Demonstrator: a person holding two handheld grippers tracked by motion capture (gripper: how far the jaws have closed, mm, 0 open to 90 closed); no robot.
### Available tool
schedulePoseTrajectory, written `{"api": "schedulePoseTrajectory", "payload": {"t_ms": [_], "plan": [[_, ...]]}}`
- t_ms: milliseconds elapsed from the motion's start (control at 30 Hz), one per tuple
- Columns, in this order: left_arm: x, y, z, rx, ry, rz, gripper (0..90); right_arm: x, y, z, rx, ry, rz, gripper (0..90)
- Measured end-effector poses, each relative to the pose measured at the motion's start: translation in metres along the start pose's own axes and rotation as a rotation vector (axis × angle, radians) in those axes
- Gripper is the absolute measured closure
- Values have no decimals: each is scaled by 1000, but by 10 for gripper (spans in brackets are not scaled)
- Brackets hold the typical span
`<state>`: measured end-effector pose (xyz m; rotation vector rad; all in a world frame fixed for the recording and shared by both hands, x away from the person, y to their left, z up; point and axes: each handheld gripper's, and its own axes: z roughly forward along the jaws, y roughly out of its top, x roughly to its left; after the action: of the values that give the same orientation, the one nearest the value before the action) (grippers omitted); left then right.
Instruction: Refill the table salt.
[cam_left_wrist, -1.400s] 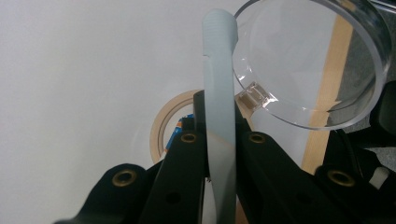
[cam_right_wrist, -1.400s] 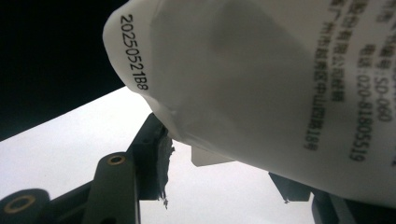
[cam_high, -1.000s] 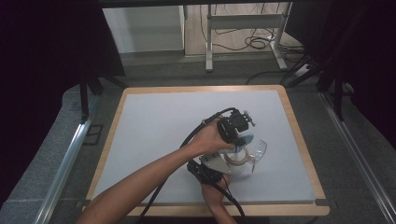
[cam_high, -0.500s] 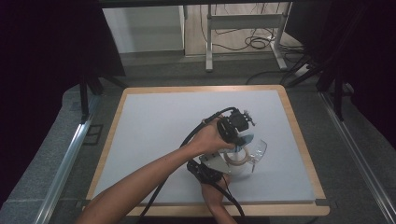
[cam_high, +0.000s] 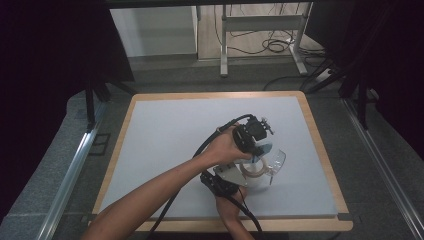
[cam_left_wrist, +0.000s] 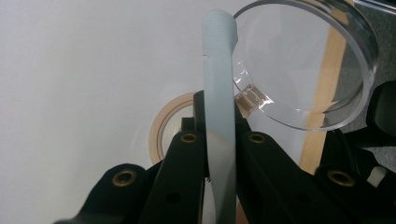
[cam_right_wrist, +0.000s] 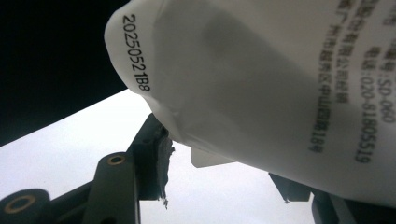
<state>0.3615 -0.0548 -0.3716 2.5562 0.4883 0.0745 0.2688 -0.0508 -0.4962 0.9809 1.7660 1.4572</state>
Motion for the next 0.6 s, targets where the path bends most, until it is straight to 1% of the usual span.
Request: {"api": "schedulePoseTrajectory", "payload": {"t_ms": [600], "plan": [[1, -1, 2, 2, -4, -3, 900, 2, -1, 1, 1, -11, -15, 459]]}}
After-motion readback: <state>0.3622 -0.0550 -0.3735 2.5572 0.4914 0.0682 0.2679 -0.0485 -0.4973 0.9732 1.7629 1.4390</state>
